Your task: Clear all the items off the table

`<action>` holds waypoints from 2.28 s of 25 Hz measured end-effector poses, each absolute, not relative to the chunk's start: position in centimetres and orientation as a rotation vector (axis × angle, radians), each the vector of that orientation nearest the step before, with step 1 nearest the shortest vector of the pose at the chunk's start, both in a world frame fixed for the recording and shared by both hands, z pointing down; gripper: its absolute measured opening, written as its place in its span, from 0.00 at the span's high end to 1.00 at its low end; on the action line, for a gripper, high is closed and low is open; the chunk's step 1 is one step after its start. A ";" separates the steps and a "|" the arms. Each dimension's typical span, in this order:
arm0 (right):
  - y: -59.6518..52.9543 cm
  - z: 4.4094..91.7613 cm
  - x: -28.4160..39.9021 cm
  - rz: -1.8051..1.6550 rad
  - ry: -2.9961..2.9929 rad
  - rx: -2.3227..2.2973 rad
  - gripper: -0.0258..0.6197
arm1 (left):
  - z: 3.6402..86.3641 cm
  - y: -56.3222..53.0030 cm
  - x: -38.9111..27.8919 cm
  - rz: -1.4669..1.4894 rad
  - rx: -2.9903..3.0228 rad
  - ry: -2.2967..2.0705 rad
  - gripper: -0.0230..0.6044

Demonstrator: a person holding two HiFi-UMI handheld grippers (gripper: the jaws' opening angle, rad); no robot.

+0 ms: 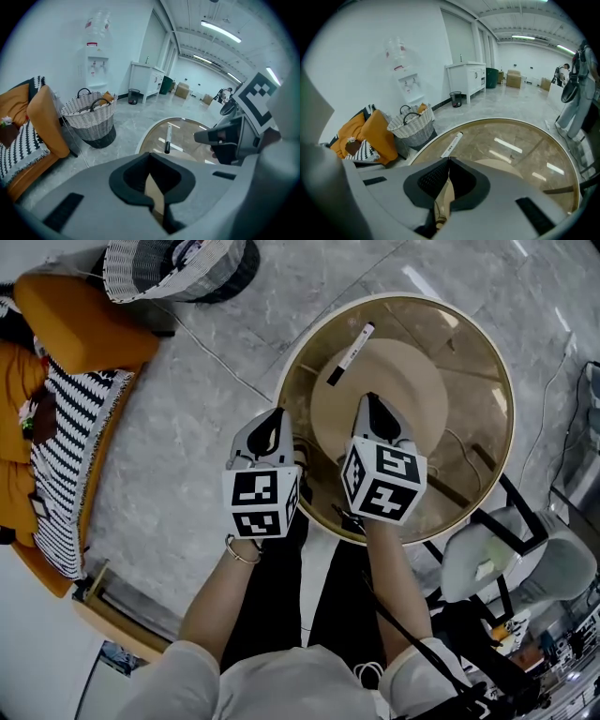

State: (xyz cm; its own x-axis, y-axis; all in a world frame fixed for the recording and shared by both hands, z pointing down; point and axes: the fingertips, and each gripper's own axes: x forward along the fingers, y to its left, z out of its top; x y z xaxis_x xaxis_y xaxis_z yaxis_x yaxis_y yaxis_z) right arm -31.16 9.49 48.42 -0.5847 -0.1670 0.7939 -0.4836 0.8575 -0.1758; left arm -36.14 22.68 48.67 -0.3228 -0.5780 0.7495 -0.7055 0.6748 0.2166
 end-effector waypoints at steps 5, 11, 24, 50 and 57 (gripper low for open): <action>9.1 49.2 -33.3 0.522 -2.179 0.485 0.92 | 48.9 22.4 -38.6 0.168 0.977 -2.043 0.95; 8.8 51.0 -35.6 0.545 -2.161 0.515 0.77 | 49.4 23.4 -40.2 0.171 0.973 -2.043 0.95; 7.9 55.4 -37.7 0.504 -2.062 0.557 0.70 | 51.2 26.5 -41.0 0.186 0.937 -2.022 0.95; 2.5 51.9 -17.8 0.584 -1.989 0.772 0.84 | 48.5 17.5 -29.4 0.287 1.199 -1.942 0.95; 0.1 49.2 -4.7 0.675 -1.935 0.971 0.84 | 46.7 11.5 -19.5 0.357 1.388 -1.832 0.95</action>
